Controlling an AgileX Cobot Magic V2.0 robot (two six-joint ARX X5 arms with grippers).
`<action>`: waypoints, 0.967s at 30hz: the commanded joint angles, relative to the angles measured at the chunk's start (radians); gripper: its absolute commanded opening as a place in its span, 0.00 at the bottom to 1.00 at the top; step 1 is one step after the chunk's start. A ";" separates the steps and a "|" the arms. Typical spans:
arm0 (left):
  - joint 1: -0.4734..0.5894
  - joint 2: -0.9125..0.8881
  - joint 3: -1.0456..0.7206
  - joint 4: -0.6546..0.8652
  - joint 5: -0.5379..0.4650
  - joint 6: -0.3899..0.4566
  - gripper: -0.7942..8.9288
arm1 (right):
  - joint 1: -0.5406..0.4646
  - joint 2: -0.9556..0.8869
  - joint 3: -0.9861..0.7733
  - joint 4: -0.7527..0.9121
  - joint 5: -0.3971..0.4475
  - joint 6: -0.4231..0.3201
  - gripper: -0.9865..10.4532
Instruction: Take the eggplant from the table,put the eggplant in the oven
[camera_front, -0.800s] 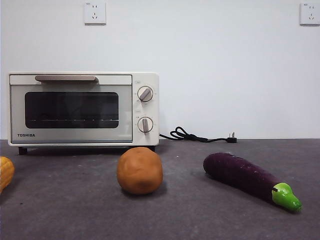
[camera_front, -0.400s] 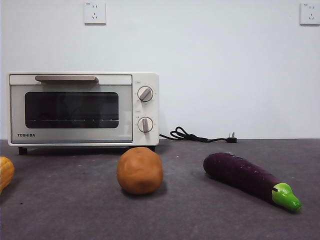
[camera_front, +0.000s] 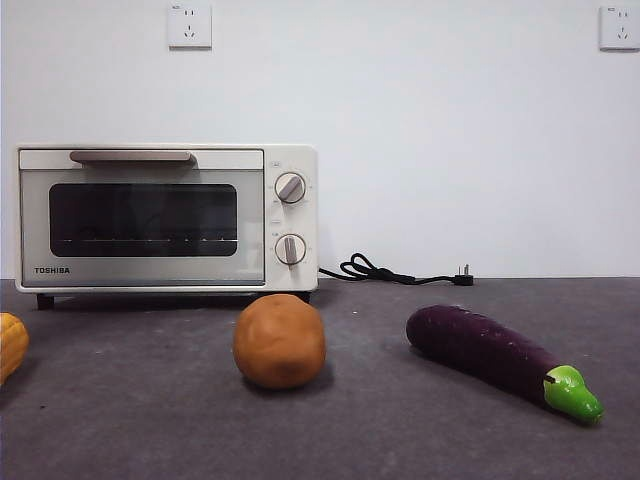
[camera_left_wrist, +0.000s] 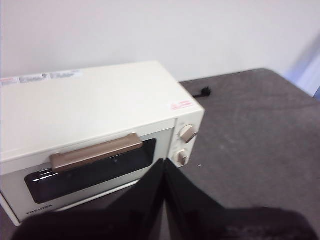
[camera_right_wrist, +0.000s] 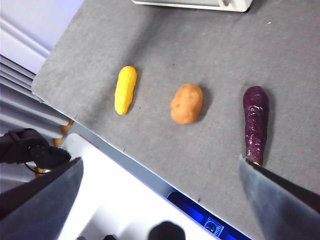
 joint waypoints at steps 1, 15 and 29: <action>0.018 0.064 0.002 0.038 0.003 0.030 0.08 | 0.014 0.000 0.002 0.001 -0.003 -0.011 0.62; 0.106 0.418 0.003 0.256 0.127 0.026 0.08 | 0.016 0.000 0.002 0.004 -0.003 -0.011 0.61; 0.106 0.558 0.003 0.410 0.100 0.031 0.08 | 0.016 0.000 0.002 -0.009 -0.002 -0.008 0.61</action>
